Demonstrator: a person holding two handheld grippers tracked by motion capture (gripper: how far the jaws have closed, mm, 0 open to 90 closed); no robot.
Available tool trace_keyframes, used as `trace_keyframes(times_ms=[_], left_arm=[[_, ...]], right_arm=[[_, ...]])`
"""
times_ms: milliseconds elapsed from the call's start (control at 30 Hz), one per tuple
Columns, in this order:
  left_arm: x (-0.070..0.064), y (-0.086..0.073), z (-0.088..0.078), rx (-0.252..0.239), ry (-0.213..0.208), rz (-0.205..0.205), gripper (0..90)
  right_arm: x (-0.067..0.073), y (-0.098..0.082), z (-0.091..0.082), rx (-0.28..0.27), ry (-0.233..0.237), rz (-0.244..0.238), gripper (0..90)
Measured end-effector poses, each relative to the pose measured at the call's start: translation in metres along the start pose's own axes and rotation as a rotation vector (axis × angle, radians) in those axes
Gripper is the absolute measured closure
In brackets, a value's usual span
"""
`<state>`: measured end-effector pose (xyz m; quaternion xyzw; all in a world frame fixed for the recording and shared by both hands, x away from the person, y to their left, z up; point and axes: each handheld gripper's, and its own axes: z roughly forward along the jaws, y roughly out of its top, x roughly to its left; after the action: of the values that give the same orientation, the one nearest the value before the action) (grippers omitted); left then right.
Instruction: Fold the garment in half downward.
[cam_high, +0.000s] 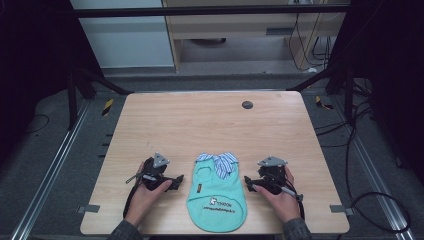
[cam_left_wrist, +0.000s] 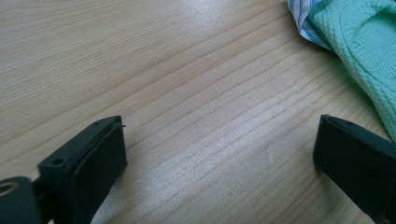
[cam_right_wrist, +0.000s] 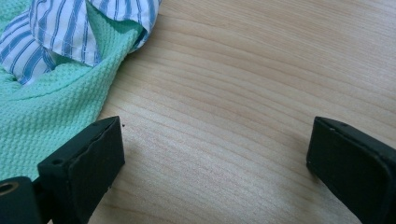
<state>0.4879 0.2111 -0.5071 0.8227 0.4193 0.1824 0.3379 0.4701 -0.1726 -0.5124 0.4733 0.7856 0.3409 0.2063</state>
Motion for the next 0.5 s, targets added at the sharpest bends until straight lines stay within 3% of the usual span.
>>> trace_keyframes(times_ms=[133, 233, 300, 367, 400, 500], left_arm=[[-0.001, 0.003, -0.004, -0.003, -0.024, -0.009, 7.6], [-0.003, 0.008, -0.007, -0.014, -0.033, -0.002, 8.9], [-0.006, 0.022, -0.011, -0.032, -0.058, 0.01, 9.4], [-0.007, 0.029, -0.011, -0.032, -0.055, 0.027, 9.7], [-0.009, 0.039, -0.009, -0.021, -0.051, 0.064, 12.1], [-0.011, 0.057, -0.008, -0.025, -0.087, 0.06, 15.9]], right_arm=[[0.001, 0.003, -0.003, 0.012, -0.005, 0.006, 15.5], [0.004, 0.008, -0.004, 0.024, 0.007, 0.013, 14.0], [0.009, 0.019, -0.006, 0.031, 0.023, -0.018, 14.3], [0.011, 0.024, -0.005, 0.042, 0.022, -0.037, 16.2], [0.014, 0.034, -0.003, 0.062, 0.025, -0.071, 23.7], [0.017, 0.046, 0.001, 0.078, 0.045, -0.1, 31.3]])
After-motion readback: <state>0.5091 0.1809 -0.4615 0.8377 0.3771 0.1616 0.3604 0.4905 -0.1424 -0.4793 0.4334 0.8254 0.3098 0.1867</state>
